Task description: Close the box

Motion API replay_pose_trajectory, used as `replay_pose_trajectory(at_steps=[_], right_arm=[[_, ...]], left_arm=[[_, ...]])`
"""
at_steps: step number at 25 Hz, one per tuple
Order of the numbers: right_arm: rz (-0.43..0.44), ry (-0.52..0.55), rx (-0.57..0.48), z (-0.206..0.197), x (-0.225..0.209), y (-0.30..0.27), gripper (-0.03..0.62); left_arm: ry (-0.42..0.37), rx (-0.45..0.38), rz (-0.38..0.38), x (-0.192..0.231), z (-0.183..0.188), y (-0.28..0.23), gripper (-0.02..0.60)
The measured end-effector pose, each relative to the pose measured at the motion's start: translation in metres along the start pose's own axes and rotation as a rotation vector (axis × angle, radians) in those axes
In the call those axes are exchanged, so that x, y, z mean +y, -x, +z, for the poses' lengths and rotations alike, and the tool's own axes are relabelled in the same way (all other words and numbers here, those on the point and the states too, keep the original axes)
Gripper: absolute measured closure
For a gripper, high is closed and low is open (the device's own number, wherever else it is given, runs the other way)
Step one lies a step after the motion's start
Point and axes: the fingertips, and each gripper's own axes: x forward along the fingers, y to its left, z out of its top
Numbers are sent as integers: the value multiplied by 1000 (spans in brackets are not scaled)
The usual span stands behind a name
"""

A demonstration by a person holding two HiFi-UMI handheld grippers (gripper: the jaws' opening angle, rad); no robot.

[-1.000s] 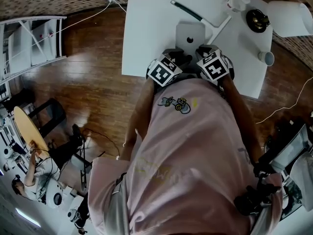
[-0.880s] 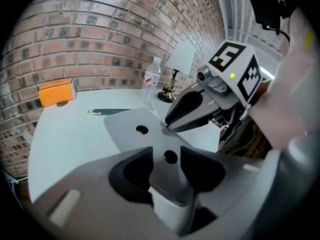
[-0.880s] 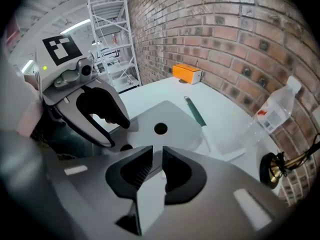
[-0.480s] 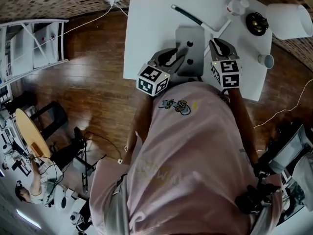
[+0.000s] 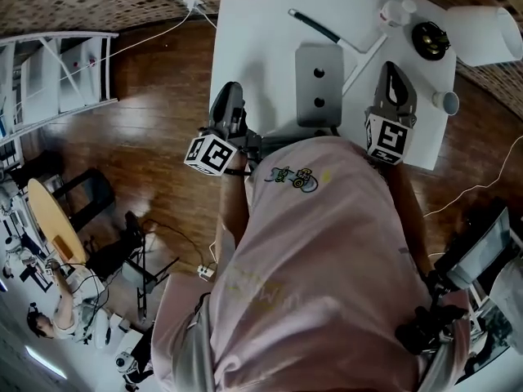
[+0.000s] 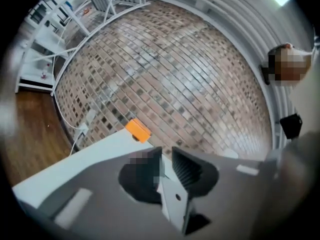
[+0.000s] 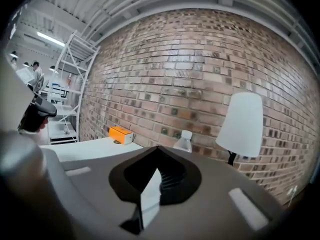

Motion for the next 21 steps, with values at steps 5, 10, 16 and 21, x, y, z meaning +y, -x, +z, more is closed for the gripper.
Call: replay_pose_trajectory(at_steps=[5,10,16,21], right_arm=[[53,20,-50,15,13,-4,591],[70,26,-35,12,17,-1,591],[90,21,-74,25,23,-1,591],[114,29,-49,18,26,0,591]], left_arm=[[-6,20,4,3,-10,-2,517],[-47,58,-23,-9,-16,-9,517],[-60,85,-52,-10,-25,-14,517],[-60,123,-29,-10,-32,-15,517]])
